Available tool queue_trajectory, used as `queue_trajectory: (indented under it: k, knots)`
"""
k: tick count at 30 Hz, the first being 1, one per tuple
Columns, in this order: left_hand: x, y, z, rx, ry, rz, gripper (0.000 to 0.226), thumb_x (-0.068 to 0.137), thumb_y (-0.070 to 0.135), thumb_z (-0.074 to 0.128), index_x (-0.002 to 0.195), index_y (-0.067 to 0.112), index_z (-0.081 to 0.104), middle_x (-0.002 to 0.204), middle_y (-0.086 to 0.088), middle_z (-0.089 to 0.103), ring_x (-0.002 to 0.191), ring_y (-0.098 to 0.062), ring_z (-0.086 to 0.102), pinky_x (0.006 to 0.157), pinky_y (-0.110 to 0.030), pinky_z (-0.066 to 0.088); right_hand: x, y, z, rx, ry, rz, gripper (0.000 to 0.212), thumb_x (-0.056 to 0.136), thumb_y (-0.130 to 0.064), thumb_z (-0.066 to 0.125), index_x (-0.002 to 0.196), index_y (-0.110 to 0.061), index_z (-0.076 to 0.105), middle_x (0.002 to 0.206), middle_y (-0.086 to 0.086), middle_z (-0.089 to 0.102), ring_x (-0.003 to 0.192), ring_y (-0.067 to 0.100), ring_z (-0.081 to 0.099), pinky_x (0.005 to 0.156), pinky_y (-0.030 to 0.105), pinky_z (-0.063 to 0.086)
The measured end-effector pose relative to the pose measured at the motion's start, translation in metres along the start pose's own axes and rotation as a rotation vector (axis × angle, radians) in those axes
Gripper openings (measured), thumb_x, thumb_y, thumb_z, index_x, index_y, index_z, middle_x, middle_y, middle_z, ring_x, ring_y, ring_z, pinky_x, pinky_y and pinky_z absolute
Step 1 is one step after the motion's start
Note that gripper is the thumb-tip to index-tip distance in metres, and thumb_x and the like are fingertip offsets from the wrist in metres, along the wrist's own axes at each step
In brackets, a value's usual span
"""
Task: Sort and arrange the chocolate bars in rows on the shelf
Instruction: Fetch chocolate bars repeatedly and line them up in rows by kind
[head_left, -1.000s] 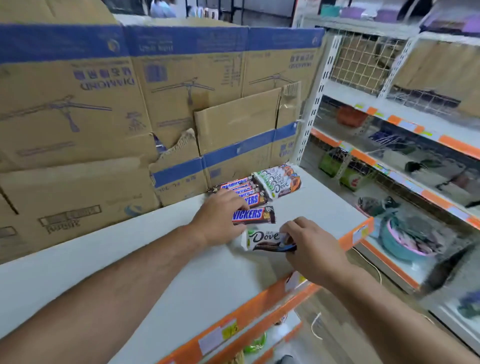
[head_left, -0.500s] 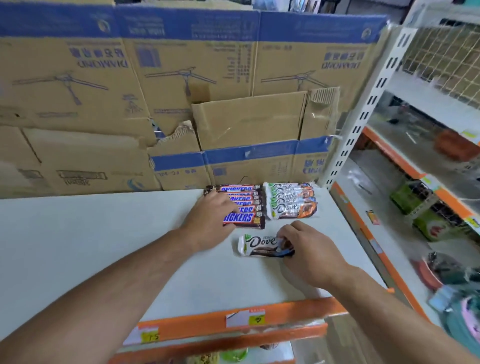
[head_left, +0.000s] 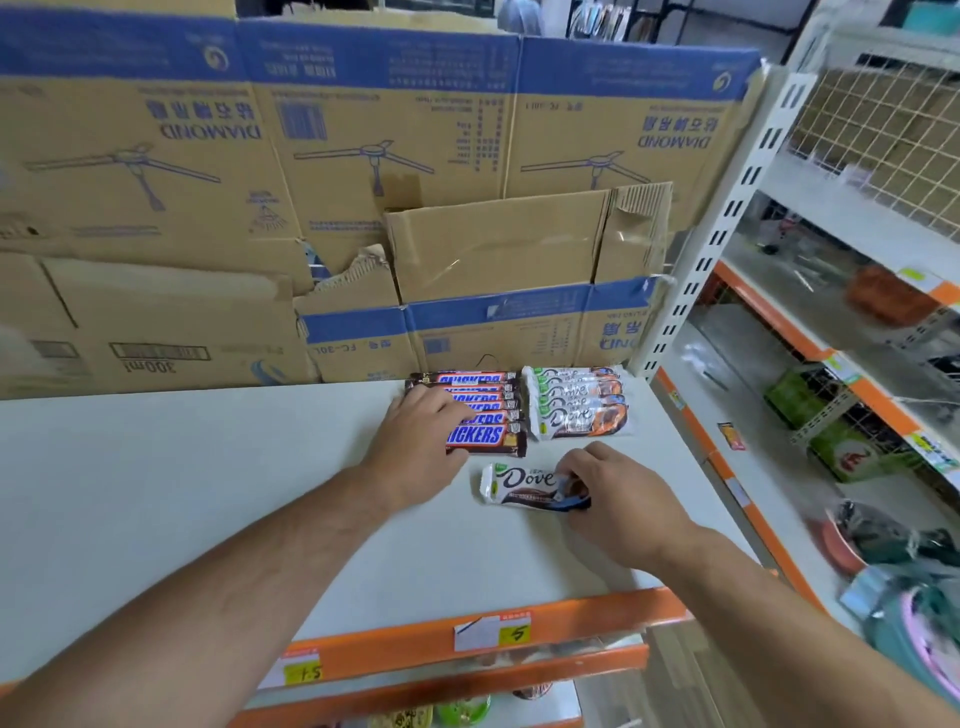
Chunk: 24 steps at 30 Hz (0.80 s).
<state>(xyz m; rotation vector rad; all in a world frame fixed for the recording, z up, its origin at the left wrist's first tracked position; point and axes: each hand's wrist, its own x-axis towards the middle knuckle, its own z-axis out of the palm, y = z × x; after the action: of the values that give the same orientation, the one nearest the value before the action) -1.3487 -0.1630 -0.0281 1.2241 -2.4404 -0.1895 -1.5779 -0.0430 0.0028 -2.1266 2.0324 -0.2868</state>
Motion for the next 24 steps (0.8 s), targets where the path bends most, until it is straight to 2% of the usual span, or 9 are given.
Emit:
queue_trajectory:
  k: [4, 8, 13, 17, 20, 24]
  knots:
    - [-0.023, 0.018, 0.008, -0.024, 0.107, 0.076, 0.025, 0.077, 0.034, 0.062, 0.099, 0.023, 0.063, 0.100, 0.008, 0.058, 0.097, -0.018, 0.048, 0.087, -0.038, 0.043, -0.005, 0.007, 0.001, 0.031, 0.004, 0.056, 0.028, 0.074, -0.024, 0.066, 0.100, -0.030, 0.060, 0.096, -0.007, 0.053, 0.084, 0.019, 0.057, 0.065, 0.031, 0.046]
    - [-0.042, 0.038, 0.018, -0.079, -0.088, 0.133, 0.036, 0.086, 0.043, 0.047, 0.111, 0.022, 0.062, 0.110, 0.007, 0.057, 0.105, -0.016, 0.046, 0.095, -0.034, 0.040, -0.003, 0.024, -0.004, 0.063, -0.045, 0.100, 0.032, 0.069, -0.023, 0.072, 0.098, -0.031, 0.061, 0.095, -0.008, 0.053, 0.082, 0.017, 0.056, 0.065, 0.030, 0.045]
    - [-0.047, 0.045, 0.019, -0.061, -0.067, 0.091, 0.038, 0.089, 0.046, 0.042, 0.116, 0.026, 0.060, 0.115, 0.013, 0.052, 0.111, -0.010, 0.039, 0.101, -0.030, 0.034, 0.012, 0.048, -0.013, 0.023, -0.070, 0.108, 0.034, 0.068, -0.020, 0.072, 0.098, -0.030, 0.061, 0.095, -0.008, 0.050, 0.082, 0.017, 0.053, 0.066, 0.030, 0.045]
    - [-0.049, 0.047, 0.018, -0.043, -0.071, 0.078, 0.039, 0.089, 0.046, 0.042, 0.117, 0.025, 0.061, 0.115, 0.013, 0.053, 0.112, -0.010, 0.040, 0.102, -0.028, 0.034, 0.027, 0.065, -0.012, -0.054, 0.025, 0.082, 0.039, 0.072, -0.018, 0.066, 0.109, -0.028, 0.059, 0.100, -0.005, 0.051, 0.093, 0.023, 0.056, 0.064, 0.030, 0.046]
    - [-0.050, 0.049, 0.018, -0.026, -0.081, 0.071, 0.039, 0.089, 0.046, 0.043, 0.116, 0.026, 0.061, 0.115, 0.014, 0.053, 0.112, -0.009, 0.041, 0.101, -0.028, 0.034, 0.036, 0.074, -0.006, -0.061, 0.108, 0.087, 0.047, 0.074, -0.017, 0.064, 0.119, -0.027, 0.059, 0.108, -0.001, 0.055, 0.103, 0.025, 0.055, 0.071, 0.035, 0.052]
    - [-0.050, 0.051, 0.016, -0.007, -0.087, 0.052, 0.039, 0.089, 0.047, 0.042, 0.118, 0.028, 0.059, 0.117, 0.016, 0.051, 0.114, -0.007, 0.039, 0.102, -0.027, 0.032, 0.037, 0.077, 0.002, -0.007, 0.209, 0.034, 0.048, 0.070, -0.016, 0.068, 0.118, -0.021, 0.063, 0.113, 0.002, 0.059, 0.109, 0.028, 0.051, 0.074, 0.027, 0.042]
